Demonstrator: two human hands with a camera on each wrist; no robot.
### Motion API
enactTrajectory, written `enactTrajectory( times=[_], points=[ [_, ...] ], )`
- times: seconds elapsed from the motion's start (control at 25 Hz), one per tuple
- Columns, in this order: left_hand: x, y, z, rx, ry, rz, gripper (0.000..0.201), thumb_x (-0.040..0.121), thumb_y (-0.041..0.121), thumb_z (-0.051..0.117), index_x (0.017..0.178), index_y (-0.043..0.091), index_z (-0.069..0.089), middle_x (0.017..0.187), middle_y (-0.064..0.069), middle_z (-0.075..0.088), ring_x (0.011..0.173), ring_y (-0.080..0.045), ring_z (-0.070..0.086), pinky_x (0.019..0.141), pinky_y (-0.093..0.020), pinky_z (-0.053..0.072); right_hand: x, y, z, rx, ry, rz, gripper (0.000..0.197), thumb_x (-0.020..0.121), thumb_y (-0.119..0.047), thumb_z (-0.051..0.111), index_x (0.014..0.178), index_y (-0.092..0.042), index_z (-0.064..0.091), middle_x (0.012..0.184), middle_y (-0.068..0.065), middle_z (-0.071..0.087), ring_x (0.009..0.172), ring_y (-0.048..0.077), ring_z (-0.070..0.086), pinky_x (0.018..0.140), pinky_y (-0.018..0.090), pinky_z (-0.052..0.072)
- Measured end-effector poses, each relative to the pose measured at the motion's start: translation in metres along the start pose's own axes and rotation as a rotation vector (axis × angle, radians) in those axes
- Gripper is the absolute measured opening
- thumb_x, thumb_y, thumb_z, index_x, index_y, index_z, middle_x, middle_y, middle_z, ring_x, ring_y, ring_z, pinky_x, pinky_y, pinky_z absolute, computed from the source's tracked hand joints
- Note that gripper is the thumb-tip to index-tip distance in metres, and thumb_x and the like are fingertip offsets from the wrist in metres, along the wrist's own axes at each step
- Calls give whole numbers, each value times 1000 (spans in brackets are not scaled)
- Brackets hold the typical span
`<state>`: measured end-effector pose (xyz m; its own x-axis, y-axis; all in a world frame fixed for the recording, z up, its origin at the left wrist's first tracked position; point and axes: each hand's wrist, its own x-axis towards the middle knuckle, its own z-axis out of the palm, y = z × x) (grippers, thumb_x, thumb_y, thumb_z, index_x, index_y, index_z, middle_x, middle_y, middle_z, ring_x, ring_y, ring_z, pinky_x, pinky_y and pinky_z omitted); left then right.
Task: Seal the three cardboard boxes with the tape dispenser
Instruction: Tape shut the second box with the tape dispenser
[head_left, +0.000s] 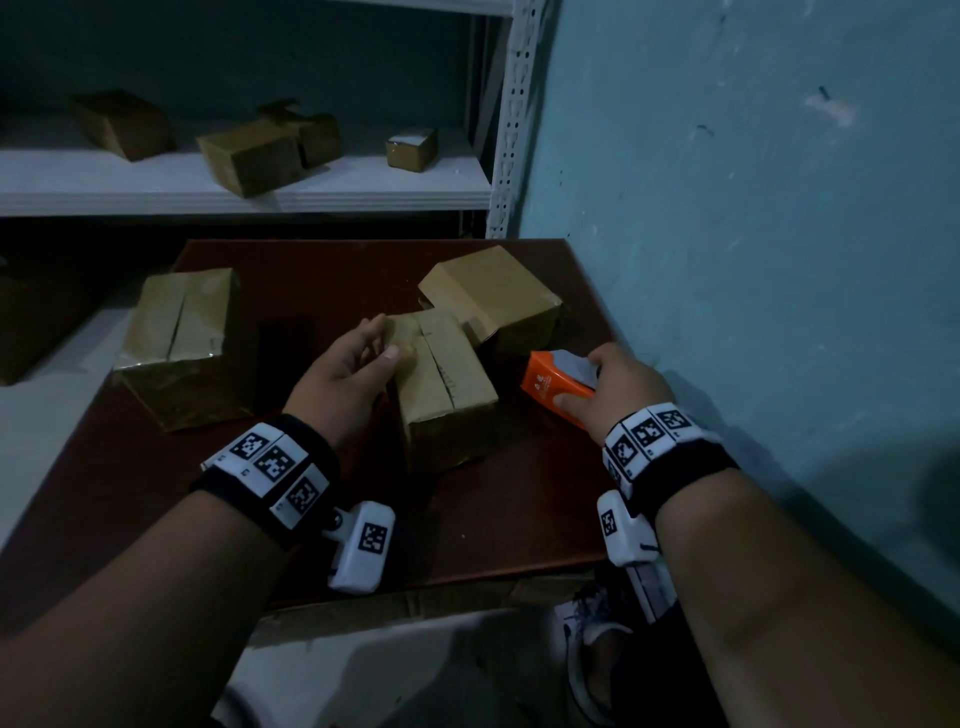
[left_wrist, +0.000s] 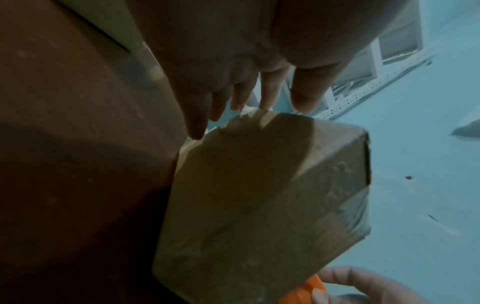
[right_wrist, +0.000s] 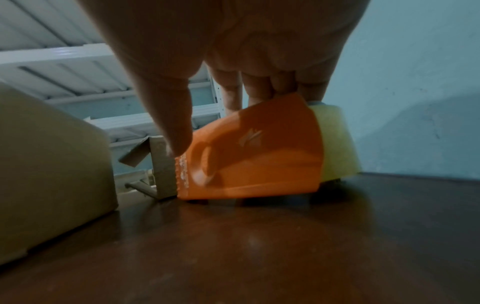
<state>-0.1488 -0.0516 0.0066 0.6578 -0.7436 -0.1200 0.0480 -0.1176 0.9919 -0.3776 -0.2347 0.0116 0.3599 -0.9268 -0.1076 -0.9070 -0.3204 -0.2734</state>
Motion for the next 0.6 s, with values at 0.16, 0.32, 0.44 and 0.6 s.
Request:
enactTrajectory(
  times=[0.16, 0.32, 0.44, 0.6],
  points=[
    [-9, 11, -2, 43, 114, 49, 51, 99, 31, 70, 148, 34, 55, 147, 8, 56, 129, -9, 55, 88, -21, 48, -7, -6, -6, -29, -6, -37, 50, 91, -39, 77, 132, -23, 52, 123, 10, 68, 113, 36, 66, 96, 48, 56],
    [-14, 22, -9, 206, 282, 183, 43, 95, 31, 75, 136, 31, 63, 133, 7, 65, 120, -8, 62, 86, -25, 56, -23, -11, -31, 86, 188, -264, 45, 95, -27, 74, 137, -27, 59, 130, 6, 68, 118, 34, 64, 99, 43, 51],
    [-21, 35, -11, 396, 351, 355, 40, 91, 34, 79, 128, 31, 66, 121, 10, 67, 111, -9, 64, 88, -33, 59, -39, -19, -46, 116, 327, -550, 50, 91, -20, 77, 139, -22, 63, 129, 8, 69, 117, 33, 62, 101, 42, 47],
    [-31, 41, -2, 174, 6, 414, 60, 86, 49, 77, 138, 24, 62, 126, 6, 72, 117, -13, 68, 96, -42, 59, -55, -24, -45, 199, 326, -739, 49, 94, -21, 74, 141, -20, 63, 129, 5, 70, 117, 27, 60, 101, 35, 42]
  ],
)
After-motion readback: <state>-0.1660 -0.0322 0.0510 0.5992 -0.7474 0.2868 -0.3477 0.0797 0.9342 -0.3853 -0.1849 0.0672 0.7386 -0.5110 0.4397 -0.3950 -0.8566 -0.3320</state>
